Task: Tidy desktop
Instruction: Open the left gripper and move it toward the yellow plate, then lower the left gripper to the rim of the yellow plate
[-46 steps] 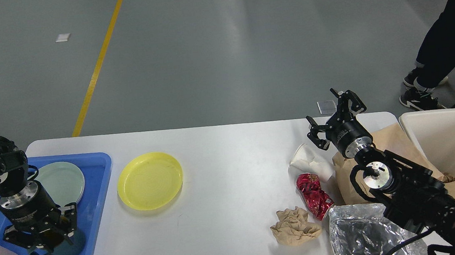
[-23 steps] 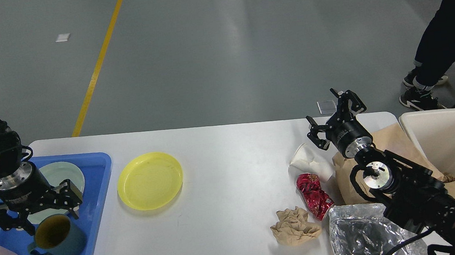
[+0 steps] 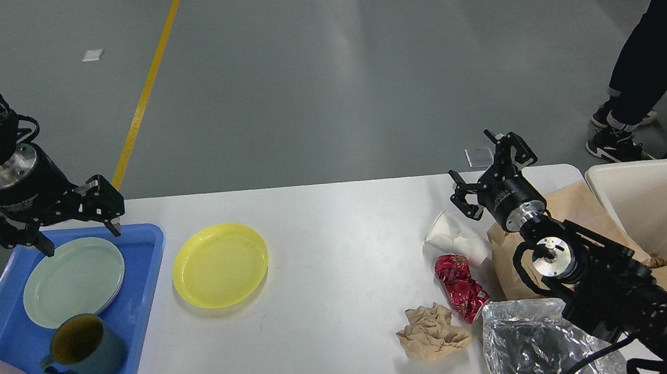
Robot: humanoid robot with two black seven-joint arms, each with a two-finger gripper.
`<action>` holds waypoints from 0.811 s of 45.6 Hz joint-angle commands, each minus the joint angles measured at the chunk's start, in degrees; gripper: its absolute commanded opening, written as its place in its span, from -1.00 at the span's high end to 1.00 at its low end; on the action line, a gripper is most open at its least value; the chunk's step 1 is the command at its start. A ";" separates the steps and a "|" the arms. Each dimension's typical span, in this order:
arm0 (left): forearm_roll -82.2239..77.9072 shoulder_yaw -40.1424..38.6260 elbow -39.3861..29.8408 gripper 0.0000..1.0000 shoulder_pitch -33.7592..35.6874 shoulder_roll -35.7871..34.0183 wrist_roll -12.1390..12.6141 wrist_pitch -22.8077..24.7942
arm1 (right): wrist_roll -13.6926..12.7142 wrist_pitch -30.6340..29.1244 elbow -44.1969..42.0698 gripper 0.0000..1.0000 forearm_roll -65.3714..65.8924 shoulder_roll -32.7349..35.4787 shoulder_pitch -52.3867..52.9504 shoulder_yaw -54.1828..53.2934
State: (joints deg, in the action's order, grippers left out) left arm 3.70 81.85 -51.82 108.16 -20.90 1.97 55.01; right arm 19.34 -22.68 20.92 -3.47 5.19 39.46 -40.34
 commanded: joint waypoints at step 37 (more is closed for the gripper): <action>7.55 -4.06 0.41 -0.91 -9.10 16.51 -0.30 -25.56 | 0.00 0.00 0.00 -1.00 -0.05 0.00 0.00 0.00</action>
State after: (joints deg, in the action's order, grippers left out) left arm 7.04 78.07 -51.51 100.54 -4.96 1.32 30.70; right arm 19.34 -22.68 20.92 -3.50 5.19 39.46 -40.34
